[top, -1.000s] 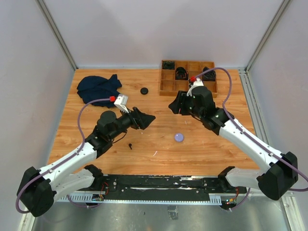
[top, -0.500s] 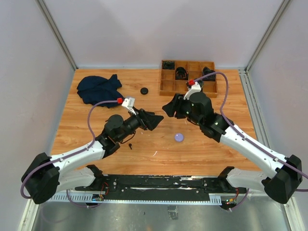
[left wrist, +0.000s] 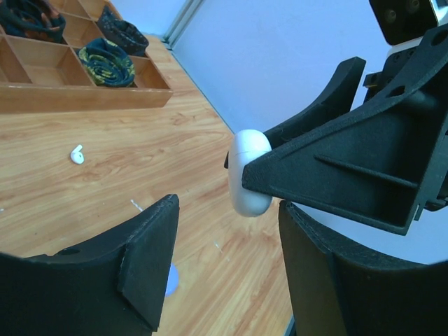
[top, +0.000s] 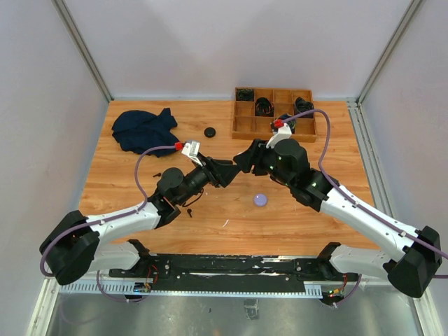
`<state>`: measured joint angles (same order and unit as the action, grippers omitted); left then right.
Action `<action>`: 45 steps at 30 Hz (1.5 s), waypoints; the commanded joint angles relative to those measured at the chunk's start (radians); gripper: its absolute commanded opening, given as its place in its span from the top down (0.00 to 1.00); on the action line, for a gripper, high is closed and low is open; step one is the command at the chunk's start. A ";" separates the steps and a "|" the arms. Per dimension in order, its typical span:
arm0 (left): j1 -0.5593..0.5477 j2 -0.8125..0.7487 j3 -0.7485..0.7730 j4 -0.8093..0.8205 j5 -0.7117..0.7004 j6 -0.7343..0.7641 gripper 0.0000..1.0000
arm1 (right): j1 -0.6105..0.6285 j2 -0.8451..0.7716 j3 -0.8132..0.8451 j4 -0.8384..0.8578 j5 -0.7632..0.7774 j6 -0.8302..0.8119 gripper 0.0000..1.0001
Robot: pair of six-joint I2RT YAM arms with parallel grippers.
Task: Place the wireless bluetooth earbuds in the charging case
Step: Pick up the charging case at the center of the board.
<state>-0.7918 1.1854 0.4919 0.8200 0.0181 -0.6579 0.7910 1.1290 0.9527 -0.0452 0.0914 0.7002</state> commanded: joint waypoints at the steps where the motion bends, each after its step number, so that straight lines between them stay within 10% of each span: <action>1: -0.015 0.027 0.009 0.102 -0.011 -0.010 0.38 | 0.037 -0.024 -0.021 0.051 0.036 0.028 0.56; 15: -0.017 0.079 -0.029 0.233 -0.036 -0.038 0.63 | 0.062 -0.029 -0.049 0.068 0.049 0.042 0.48; 24: -0.013 0.068 -0.092 0.272 -0.031 -0.024 0.77 | 0.053 -0.071 -0.082 0.135 0.073 -0.087 0.19; 33: 0.077 0.040 -0.160 0.348 0.128 -0.071 0.78 | -0.114 -0.145 -0.115 0.197 -0.328 -0.377 0.00; 45: 0.152 -0.054 -0.155 0.348 0.418 -0.038 0.78 | -0.225 -0.126 -0.120 0.196 -0.797 -0.530 0.01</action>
<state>-0.6540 1.1717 0.3290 1.1233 0.3065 -0.7216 0.5797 0.9981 0.8410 0.1154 -0.5278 0.2588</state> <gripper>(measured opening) 0.294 0.996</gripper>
